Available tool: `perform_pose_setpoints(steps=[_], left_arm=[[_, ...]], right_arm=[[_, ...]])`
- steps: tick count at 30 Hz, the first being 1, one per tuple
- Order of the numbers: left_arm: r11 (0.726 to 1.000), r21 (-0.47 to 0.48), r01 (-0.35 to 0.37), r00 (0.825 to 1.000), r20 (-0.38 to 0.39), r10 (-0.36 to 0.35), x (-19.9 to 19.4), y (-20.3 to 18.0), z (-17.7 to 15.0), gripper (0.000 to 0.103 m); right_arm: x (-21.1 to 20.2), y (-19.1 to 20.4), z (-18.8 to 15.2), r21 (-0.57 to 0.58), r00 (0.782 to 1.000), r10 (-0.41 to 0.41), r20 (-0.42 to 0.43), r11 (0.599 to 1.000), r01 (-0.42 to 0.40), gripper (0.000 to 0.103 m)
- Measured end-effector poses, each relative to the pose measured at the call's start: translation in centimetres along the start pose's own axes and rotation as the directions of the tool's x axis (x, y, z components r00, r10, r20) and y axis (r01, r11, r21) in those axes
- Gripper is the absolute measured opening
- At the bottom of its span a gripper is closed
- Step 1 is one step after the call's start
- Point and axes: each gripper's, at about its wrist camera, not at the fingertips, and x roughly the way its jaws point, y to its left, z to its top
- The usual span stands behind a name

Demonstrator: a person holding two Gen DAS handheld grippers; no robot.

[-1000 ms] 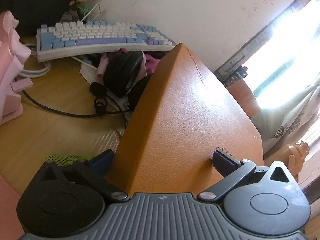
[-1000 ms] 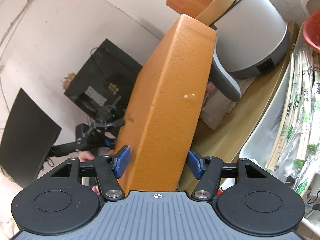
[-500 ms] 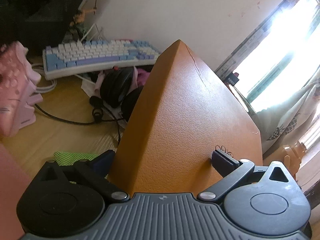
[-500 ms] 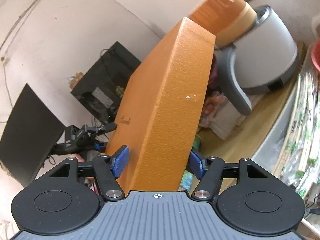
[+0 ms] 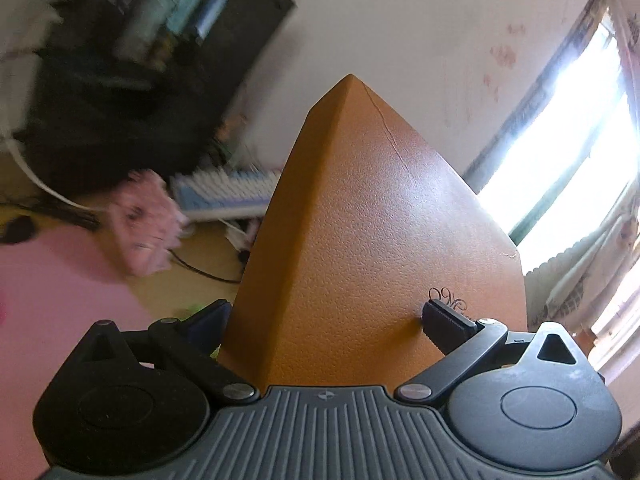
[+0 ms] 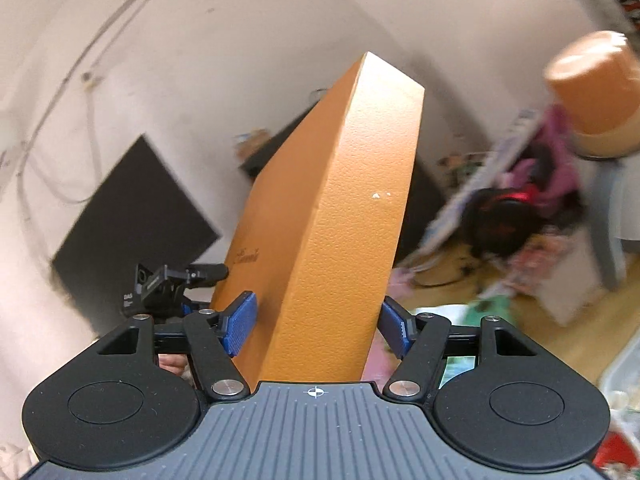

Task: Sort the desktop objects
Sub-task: 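Carry the orange box with both grippers toward the cardboard box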

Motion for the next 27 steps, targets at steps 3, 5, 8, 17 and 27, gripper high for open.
perform_pose_setpoints(steps=[3, 5, 8, 17, 27], left_arm=[[0.999, -0.014, -0.049, 0.997, 0.057, 0.050, -4.7, -0.3, -0.8, 0.102], [0.996, -0.032, -0.084, 0.992, 0.095, 0.087, -8.0, -0.6, -1.7, 0.102], [0.989, -0.051, -0.139, 0.977, 0.154, 0.145, -13.4, -1.2, -3.6, 0.101], [0.939, -0.120, -0.321, 0.885, 0.314, 0.343, -27.6, -2.9, -10.8, 0.100], [0.846, -0.303, -0.439, 0.753, 0.389, 0.531, -39.1, -2.3, -18.0, 0.100]], right_arm=[[1.6, 2.5, -0.1, -0.027, 0.997, 0.069, -0.025, 0.997, -0.069, 0.069], [2.6, 4.2, -0.3, -0.046, 0.992, 0.118, -0.044, 0.992, -0.120, 0.069], [3.9, 6.9, -0.7, -0.071, 0.979, 0.189, -0.077, 0.978, -0.195, 0.069], [8.7, 16.0, -4.5, -0.105, 0.894, 0.384, -0.230, 0.904, -0.415, 0.070], [14.9, 25.4, -10.2, -0.066, 0.759, 0.500, -0.417, 0.816, -0.574, 0.070]])
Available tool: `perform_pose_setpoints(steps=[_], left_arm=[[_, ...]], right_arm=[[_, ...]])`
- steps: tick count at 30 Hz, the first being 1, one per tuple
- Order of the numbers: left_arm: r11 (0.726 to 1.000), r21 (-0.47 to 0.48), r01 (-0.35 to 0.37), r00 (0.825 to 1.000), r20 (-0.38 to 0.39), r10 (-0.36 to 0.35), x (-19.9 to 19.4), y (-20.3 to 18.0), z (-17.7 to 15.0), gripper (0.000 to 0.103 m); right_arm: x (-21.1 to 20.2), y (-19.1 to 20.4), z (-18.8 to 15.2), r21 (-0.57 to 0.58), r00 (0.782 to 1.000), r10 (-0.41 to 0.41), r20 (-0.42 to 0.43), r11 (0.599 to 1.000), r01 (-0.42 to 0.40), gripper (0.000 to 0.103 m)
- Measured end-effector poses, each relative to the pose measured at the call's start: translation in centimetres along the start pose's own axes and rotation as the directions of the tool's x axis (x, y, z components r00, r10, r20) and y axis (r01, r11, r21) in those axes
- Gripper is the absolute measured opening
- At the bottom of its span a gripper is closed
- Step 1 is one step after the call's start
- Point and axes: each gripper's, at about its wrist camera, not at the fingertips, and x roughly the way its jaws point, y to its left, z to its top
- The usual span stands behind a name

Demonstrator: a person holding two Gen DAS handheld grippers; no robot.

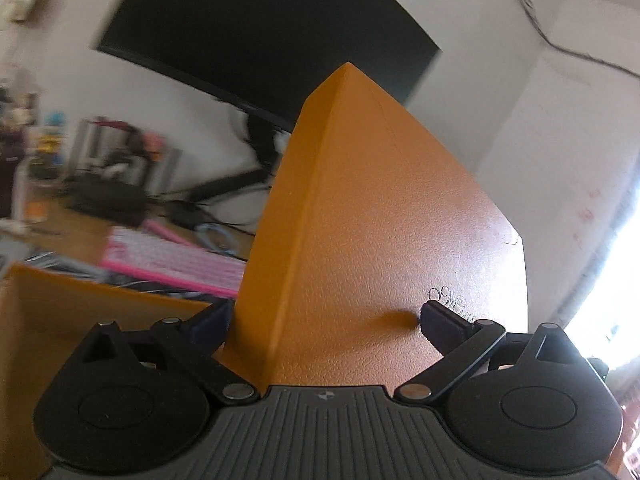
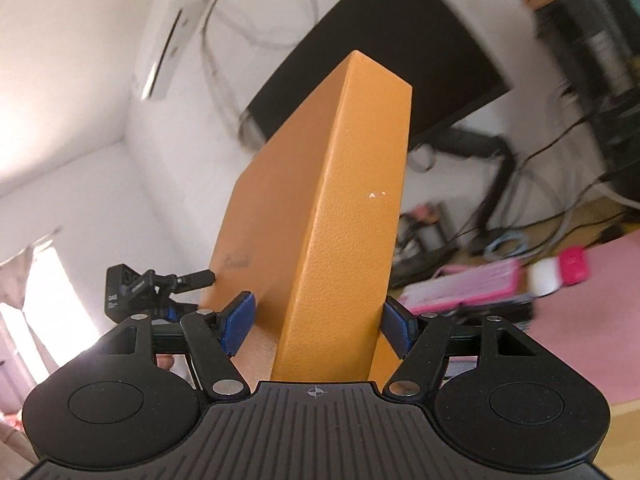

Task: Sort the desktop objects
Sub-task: 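Carry the orange box with both grippers toward the cardboard box, then lower the orange box into the cardboard box with both grippers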

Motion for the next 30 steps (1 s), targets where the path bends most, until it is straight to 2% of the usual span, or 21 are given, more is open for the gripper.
perform_pose_setpoints(steps=[6, 12, 20, 25, 30], left_arm=[[0.994, -0.051, -0.097, 0.994, 0.038, 0.099, -3.8, 3.3, 0.3, 0.100], [0.986, -0.086, -0.143, 0.989, 0.026, 0.145, -6.1, 6.4, 0.2, 0.099], [0.972, -0.165, -0.166, 0.986, -0.019, 0.165, -6.5, 11.3, -1.3, 0.099], [0.969, -0.188, -0.161, 0.987, -0.057, 0.153, -6.0, 13.7, -2.4, 0.101], [0.970, -0.187, -0.154, 0.986, -0.088, 0.139, -5.2, 14.6, -2.7, 0.102]], right_arm=[[6.4, 2.2, -0.9, 0.008, 0.994, 0.059, -0.092, 0.998, -0.059, 0.072], [10.9, 3.4, -2.2, 0.020, 0.984, 0.072, -0.166, 0.997, -0.069, 0.073], [15.0, 3.9, -4.3, 0.046, 0.968, 0.049, -0.246, 0.998, -0.039, 0.074], [17.0, 2.9, -5.4, 0.063, 0.957, 0.025, -0.289, 0.998, -0.007, 0.075], [18.3, 1.2, -5.4, 0.112, 0.955, 0.015, -0.297, 0.994, 0.019, 0.076]])
